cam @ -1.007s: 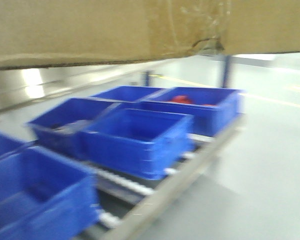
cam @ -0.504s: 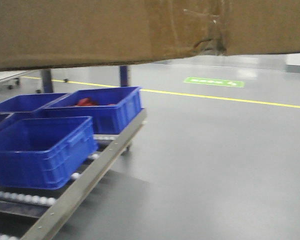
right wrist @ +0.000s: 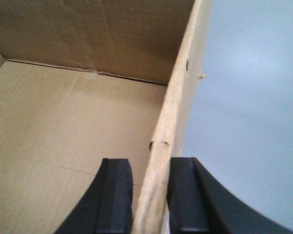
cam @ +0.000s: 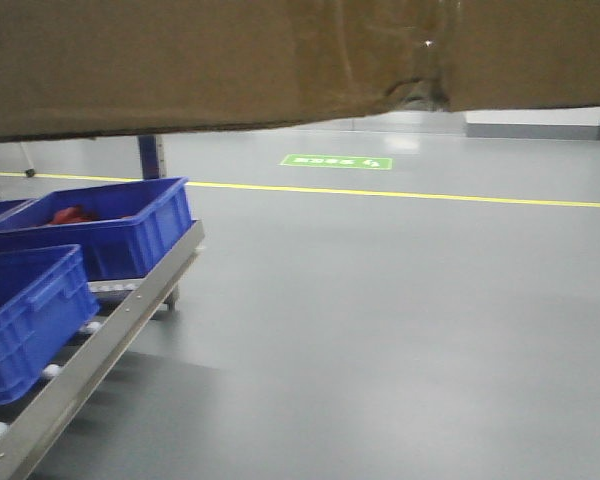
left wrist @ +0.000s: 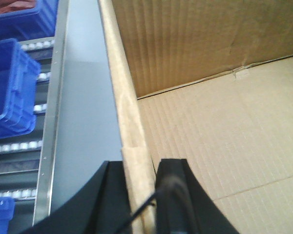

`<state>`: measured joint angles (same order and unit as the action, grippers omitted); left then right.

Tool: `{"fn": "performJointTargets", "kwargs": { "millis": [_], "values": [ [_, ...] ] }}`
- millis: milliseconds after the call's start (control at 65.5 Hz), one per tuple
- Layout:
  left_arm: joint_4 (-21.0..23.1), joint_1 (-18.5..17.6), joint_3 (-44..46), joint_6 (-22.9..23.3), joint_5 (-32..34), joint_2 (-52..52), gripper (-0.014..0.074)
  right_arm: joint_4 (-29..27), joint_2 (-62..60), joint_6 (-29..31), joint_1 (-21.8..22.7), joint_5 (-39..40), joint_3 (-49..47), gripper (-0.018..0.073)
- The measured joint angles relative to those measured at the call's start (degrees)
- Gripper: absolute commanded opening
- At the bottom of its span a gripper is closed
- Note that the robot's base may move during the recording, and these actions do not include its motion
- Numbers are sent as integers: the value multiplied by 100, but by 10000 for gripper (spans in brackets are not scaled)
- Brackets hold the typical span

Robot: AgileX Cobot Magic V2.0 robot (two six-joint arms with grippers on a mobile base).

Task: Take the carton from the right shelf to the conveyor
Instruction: 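Hold the carton with both grippers while the base drives away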

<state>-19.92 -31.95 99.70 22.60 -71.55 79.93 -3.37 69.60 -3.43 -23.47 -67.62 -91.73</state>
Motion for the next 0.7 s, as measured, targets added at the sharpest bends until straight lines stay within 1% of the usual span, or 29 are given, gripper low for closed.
{"fn": "performJointTargets", "kwargs": {
  "millis": [702],
  "values": [
    [-11, 0, 0, 0, -9, 0, -16, 0, 0, 0, 0, 0, 0, -66]
  ]
}}
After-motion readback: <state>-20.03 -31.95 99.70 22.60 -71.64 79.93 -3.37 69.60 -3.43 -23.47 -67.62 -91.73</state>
